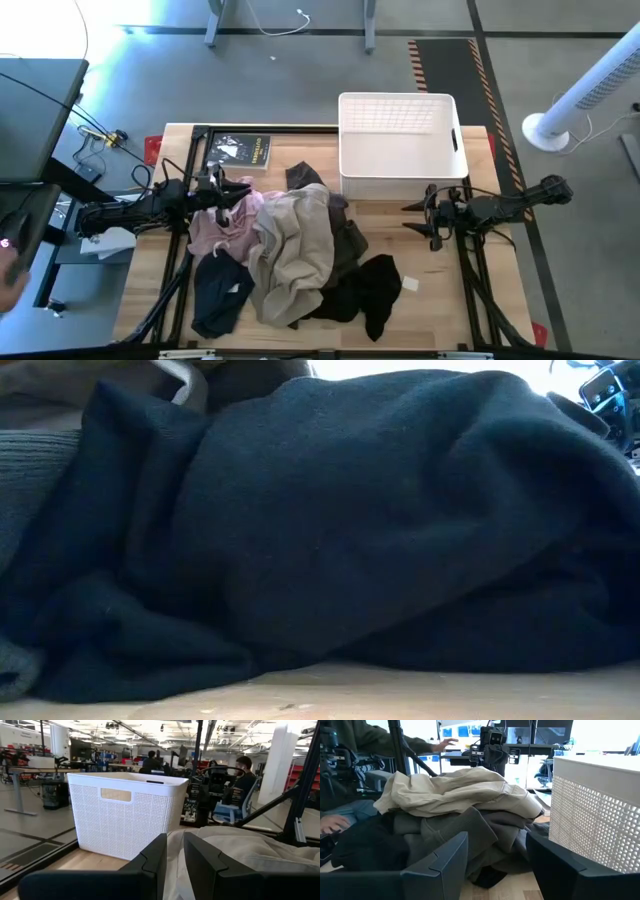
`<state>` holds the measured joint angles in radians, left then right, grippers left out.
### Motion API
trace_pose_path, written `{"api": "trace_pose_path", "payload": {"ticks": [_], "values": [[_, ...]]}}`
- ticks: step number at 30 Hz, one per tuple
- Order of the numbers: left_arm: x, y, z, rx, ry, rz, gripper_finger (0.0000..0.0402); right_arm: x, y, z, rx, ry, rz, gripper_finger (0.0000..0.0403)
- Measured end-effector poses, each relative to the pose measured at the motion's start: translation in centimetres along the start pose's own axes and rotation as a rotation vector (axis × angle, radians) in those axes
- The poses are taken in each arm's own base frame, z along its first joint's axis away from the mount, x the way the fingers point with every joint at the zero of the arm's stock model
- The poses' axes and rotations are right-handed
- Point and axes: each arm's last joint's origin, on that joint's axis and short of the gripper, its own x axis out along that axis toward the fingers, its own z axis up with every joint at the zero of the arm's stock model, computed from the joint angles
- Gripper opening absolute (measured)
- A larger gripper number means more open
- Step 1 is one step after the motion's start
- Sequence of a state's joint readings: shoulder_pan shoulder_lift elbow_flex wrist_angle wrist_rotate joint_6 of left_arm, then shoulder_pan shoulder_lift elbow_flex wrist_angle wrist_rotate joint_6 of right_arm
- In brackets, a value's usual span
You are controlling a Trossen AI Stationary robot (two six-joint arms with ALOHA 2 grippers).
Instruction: Sort clothes
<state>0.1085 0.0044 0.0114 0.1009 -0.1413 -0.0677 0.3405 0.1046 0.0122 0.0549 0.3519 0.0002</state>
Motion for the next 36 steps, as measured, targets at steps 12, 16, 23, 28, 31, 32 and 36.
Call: {"api": "trace_pose_path", "payload": {"ticks": [12,16,23,28,31,32,36], "values": [[0.0,0.0,0.0,0.0,0.0,0.0,0.0062,0.0,0.0,-0.01,0.0,0.0,0.0,0.0199],[0.0,0.0,0.0,0.0,0.0,0.0,0.0062,0.0,0.0,-0.01,0.0,0.001,0.0,0.0199],[0.0,0.0,0.0,0.0,0.0,0.001,0.0062,0.0,0.0,-0.01,0.0,0.0,0.0,0.0199],[0.0,0.0,0.0,0.0,0.0,0.0,0.0062,0.0,0.0,-0.01,0.0,0.0,0.0,0.0199],[0.0,0.0,0.0,0.0,0.0,0.001,0.0062,0.0,0.0,-0.01,0.0,0.0,0.0,0.0199],[0.0,0.0,0.01,0.0,0.0,0.0,0.0062,0.0,0.0,0.0,0.0,0.0,0.0,0.0199],[0.0,0.0,0.0,0.0,0.0,0.0,0.0062,0.0,0.0,0.0,0.0,0.0,0.0,0.0199]]}}
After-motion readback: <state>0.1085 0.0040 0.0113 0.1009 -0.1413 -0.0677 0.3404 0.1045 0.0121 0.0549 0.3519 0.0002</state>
